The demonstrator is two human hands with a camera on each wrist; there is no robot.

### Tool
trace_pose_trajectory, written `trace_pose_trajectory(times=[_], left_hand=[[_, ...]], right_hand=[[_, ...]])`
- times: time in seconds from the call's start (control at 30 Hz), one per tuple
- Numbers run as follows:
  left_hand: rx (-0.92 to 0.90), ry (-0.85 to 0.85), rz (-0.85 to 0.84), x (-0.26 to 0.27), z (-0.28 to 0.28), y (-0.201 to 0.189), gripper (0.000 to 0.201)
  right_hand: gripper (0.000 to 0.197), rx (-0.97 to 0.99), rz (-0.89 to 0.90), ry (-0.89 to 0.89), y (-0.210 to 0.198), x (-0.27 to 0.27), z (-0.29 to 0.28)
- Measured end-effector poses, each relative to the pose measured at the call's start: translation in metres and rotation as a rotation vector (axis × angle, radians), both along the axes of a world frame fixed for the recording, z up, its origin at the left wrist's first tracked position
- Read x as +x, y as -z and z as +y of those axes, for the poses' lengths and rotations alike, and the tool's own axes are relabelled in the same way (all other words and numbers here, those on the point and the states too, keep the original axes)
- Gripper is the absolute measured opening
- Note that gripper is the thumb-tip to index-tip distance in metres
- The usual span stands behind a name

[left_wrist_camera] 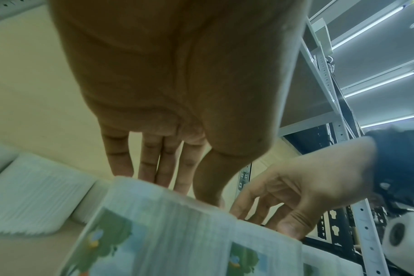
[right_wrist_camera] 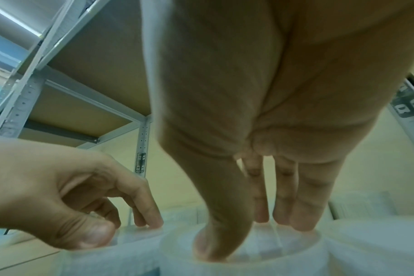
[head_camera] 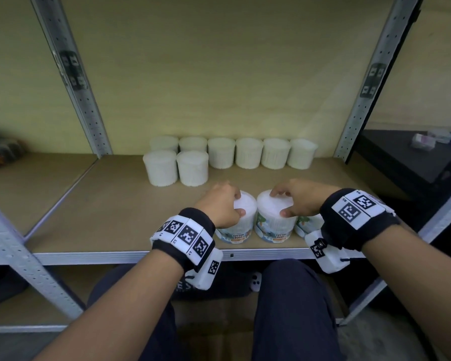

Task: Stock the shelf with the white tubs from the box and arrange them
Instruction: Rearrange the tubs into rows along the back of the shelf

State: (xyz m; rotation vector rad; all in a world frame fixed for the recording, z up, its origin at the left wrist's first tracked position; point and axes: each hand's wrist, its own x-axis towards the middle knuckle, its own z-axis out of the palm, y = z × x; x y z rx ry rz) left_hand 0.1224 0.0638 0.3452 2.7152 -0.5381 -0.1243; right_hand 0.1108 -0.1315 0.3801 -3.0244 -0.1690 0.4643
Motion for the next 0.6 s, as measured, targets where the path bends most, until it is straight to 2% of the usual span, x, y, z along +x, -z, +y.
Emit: trace_pose_trajectory(times=[0.6], left_hand=[[0.012, 0.037, 0.018, 0.0041, 0.0036, -0.0008, 0.049]], right_hand=[[0.058, -0.01, 0.062, 0.034, -0.0061, 0.0053, 0.0033]])
